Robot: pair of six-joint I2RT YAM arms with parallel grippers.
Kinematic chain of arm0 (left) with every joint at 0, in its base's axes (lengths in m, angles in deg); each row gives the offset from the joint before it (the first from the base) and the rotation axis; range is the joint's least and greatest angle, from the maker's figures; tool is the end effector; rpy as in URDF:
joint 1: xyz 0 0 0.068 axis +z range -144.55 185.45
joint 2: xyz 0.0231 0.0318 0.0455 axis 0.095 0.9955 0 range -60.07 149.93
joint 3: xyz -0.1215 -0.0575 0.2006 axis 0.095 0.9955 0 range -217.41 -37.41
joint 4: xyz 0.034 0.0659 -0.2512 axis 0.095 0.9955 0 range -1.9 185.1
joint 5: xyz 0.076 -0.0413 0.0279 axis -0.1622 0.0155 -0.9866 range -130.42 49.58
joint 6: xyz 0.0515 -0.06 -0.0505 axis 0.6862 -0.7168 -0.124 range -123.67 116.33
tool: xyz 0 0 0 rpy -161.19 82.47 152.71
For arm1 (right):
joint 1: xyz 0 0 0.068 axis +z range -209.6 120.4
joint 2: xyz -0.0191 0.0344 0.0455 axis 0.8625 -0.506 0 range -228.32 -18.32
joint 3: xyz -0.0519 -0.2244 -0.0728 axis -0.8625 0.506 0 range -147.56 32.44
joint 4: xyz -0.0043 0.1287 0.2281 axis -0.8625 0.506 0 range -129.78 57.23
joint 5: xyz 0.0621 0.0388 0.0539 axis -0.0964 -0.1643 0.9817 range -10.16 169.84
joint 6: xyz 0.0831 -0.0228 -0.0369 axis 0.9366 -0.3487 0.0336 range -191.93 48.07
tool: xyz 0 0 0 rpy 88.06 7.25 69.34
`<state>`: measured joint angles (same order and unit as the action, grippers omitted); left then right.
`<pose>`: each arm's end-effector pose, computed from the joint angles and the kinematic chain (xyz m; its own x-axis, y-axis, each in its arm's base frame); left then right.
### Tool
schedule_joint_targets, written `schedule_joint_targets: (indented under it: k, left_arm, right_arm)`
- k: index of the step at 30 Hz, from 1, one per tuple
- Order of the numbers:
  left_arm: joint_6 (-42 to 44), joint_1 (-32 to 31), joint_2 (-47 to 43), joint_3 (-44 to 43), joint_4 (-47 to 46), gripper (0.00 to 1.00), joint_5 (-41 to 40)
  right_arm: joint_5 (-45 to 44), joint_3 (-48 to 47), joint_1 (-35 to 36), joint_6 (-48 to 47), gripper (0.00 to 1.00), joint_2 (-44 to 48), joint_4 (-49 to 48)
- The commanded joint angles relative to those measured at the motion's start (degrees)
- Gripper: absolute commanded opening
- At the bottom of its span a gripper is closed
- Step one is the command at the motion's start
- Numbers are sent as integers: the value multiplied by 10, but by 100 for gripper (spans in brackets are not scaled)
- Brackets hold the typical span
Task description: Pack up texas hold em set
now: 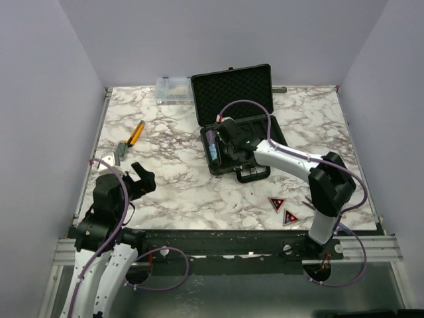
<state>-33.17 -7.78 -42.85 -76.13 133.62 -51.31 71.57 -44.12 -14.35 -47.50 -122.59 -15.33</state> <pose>0.1484 -0.0184 0.2639 -0.3728 -0.4091 -0.8329 -0.1456 0.9123 -0.3829 0.3036 0.2891 0.1524 -0.7712 -0.1966 -0.6054 -0.3534 0.9233 0.1503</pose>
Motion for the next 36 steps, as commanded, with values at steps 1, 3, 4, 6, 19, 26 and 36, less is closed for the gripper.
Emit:
schedule_joint_targets:
  k: [1, 3, 4, 6, 19, 26, 36]
  left_arm:
    - [36, -1, 90, -67, -1, 99, 35]
    - [41, 0, 148, -105, 22, 98, 2]
    - [46, 0, 175, -122, 32, 98, -13]
    - [51, 2, 244, -159, 50, 98, -46]
    - [66, 153, 574, -277, -8, 98, -13]
    - [173, 216, 707, -359, -30, 98, 30]
    - [321, 224, 836, -422, -55, 93, 45]
  right_arm:
    - [-14, -27, -5, -6, 40, 47, 46]
    - [-23, -37, -5, -2, 44, 61, 62]
    - [-26, -40, -5, 0, 47, 69, 69]
    - [-35, -41, -4, 6, 51, 84, 81]
    - [-11, -47, -4, 50, 65, 116, 175]
    - [-10, -58, -4, 47, 68, 116, 213]
    - [23, -68, -5, 52, 69, 117, 267]
